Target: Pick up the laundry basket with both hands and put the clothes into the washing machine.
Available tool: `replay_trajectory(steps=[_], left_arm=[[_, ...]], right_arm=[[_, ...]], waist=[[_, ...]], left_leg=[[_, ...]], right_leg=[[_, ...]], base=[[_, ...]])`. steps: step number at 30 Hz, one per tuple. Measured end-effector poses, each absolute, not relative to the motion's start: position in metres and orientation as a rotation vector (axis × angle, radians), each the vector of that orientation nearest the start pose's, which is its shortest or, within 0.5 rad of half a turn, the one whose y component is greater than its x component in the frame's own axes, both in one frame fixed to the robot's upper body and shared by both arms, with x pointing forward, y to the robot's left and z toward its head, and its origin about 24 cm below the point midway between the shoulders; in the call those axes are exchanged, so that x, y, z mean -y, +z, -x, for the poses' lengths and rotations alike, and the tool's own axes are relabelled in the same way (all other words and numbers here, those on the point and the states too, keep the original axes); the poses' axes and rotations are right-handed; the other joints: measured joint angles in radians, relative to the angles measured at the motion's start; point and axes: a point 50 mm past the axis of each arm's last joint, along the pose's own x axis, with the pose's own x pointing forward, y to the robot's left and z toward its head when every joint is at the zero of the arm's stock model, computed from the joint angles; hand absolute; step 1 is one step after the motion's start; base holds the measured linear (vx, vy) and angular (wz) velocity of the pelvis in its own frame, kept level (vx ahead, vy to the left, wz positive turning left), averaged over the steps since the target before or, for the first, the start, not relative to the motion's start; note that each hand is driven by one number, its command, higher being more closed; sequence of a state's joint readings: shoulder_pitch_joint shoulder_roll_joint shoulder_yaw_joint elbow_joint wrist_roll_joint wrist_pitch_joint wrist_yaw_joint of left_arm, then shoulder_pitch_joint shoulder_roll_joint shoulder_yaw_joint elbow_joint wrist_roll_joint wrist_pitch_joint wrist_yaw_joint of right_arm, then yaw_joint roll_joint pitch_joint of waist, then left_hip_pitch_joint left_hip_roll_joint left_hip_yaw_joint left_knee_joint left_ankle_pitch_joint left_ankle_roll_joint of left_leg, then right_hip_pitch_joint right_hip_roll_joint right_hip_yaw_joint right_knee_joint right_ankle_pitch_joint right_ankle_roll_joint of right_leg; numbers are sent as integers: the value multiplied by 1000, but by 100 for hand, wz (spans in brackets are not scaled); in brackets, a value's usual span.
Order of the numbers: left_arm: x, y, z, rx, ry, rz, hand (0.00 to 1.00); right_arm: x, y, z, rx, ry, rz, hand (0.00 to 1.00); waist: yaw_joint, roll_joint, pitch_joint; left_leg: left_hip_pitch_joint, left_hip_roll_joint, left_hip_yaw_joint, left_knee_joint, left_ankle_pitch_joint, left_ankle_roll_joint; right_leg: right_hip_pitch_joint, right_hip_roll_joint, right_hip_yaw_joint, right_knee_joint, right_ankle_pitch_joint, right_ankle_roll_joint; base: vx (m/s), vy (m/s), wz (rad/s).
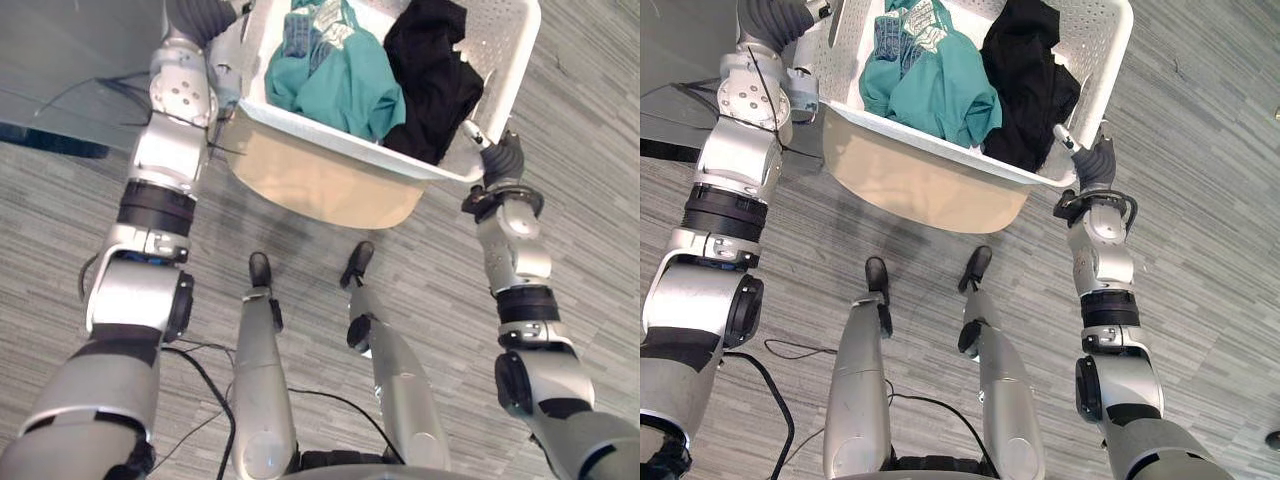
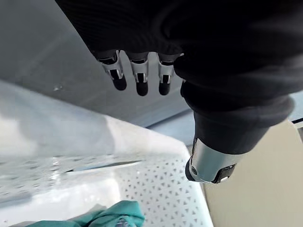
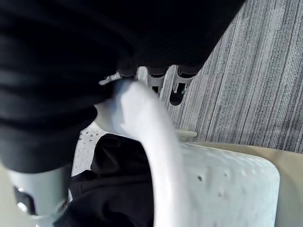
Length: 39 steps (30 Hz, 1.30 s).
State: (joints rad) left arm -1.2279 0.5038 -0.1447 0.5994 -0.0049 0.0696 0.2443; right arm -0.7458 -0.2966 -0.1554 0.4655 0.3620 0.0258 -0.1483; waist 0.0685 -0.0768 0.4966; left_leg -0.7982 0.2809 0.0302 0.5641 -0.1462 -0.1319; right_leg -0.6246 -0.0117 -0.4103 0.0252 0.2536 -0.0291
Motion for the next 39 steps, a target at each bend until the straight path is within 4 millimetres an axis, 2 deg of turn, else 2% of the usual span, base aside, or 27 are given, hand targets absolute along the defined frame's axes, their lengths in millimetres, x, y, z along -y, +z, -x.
replay_trajectory(steps=[4,9,12,14,17,19,20,21,22,25,26,27,29,31,32,34,35,36,37,38,39], left_arm=[[-178,341,-386,633,268,-461,0],[-180,343,-381,664,300,-476,0],[-182,335,-368,717,314,-480,0],[-187,324,-355,752,330,-460,0],[-197,293,-343,724,355,-450,0],[-205,262,-333,667,379,-413,0],[-213,234,-326,598,408,-385,0],[-221,197,-318,491,433,-359,0],[-227,170,-309,412,456,-344,0],[-239,108,-270,230,508,-241,0],[-240,99,-262,205,511,-215,0],[-242,82,-245,157,524,-172,0],[-246,60,-222,91,546,-103,0],[-241,51,-215,64,546,-53,0],[-237,47,-213,56,546,-34,0],[-235,42,-210,37,530,7,0],[-235,35,-204,13,534,46,0],[-233,26,-197,-19,534,76,0],[-231,20,-194,-44,533,84,0],[-227,5,-186,-112,526,91,0],[-223,-2,-182,-148,515,95,0]], right_arm=[[212,171,-373,250,-193,-180,0],[211,145,-361,199,-199,-191,0],[212,135,-340,222,-195,-191,0],[216,127,-322,231,-199,-168,0],[221,115,-304,216,-201,-142,0],[225,101,-289,185,-219,-121,0],[226,88,-280,145,-230,-115,0],[227,71,-270,86,-236,-97,0],[228,61,-263,48,-240,-86,0],[232,38,-248,-38,-251,-57,0],[234,34,-244,-54,-258,-51,0],[238,27,-236,-81,-282,-54,0],[241,17,-226,-114,-303,-62,0],[249,9,-216,-148,-335,-53,0],[250,0,-213,-186,-349,-60,0],[248,-12,-208,-235,-361,-83,0],[246,-18,-205,-259,-371,-100,0],[242,-23,-204,-276,-376,-117,0],[241,-26,-202,-289,-377,-123,0],[234,-35,-200,-326,-358,-132,0],[231,-38,-199,-340,-348,-136,0]], waist=[[0,-5,-2],[3,-8,-1],[7,-9,-1],[8,-10,-2],[16,-10,-3],[26,-9,-6],[25,-10,-24],[25,-11,-70],[26,-10,-107],[27,7,-172],[28,12,-189],[29,21,-226],[29,36,-280],[26,58,-302],[26,61,-305],[21,65,-312],[21,79,-322],[20,88,-330],[20,90,-334],[17,89,-348],[17,93,-358]], left_leg=[[9,1,1,-5,0,0],[40,3,6,-2,0,0],[117,8,31,-24,0,0],[186,3,47,-45,-1,0],[281,-3,59,-80,-1,-1],[349,-14,59,-106,2,-5],[396,-30,56,-130,3,-7],[429,-45,54,-156,3,-7],[451,-55,51,-175,2,-6],[547,-71,20,-225,9,-15],[563,-73,12,-239,11,-17],[590,-76,0,-271,21,-23],[630,-88,-17,-336,53,-12],[640,-107,-45,-372,87,2],[635,-119,-25,-376,132,32],[642,-124,20,-404,179,67],[645,-110,60,-380,148,72],[637,-100,80,-293,91,74],[639,-95,86,-248,65,73],[642,-82,89,-177,30,64],[650,-77,89,-161,24,60]], right_leg=[[11,1,0,-1,-2,2],[37,1,-1,2,-2,2],[93,-2,1,8,-12,13],[136,-13,0,44,-51,-11],[175,-34,0,127,-114,-26],[200,-56,0,204,-170,-30],[215,-76,-2,262,-220,-21],[218,-97,-6,312,-263,-21],[221,-110,-9,339,-291,-21],[296,-129,-32,374,-344,-22],[310,-129,-37,373,-351,-19],[335,-131,-54,371,-362,-14],[370,-141,-83,355,-375,-6],[395,-166,-127,356,-386,-2],[412,-180,-155,359,-389,-2],[450,-200,-189,315,-382,-9],[472,-198,-221,297,-371,-16],[486,-198,-236,290,-367,-22],[493,-199,-238,283,-362,-21],[502,-198,-241,265,-348,-15],[502,-198,-240,258,-340,-13]], base=[[0,0,0],[8,23,0],[42,37,-1],[58,31,9],[55,11,9],[79,-15,24],[116,-43,35],[130,-51,39],[157,-73,32],[185,-64,34],[148,-47,40],[155,-36,35],[154,-32,44],[80,-10,75],[41,-21,88],[3,-1,75],[-8,30,64],[-12,27,37],[-30,39,23],[-49,85,7],[-52,114,5]])
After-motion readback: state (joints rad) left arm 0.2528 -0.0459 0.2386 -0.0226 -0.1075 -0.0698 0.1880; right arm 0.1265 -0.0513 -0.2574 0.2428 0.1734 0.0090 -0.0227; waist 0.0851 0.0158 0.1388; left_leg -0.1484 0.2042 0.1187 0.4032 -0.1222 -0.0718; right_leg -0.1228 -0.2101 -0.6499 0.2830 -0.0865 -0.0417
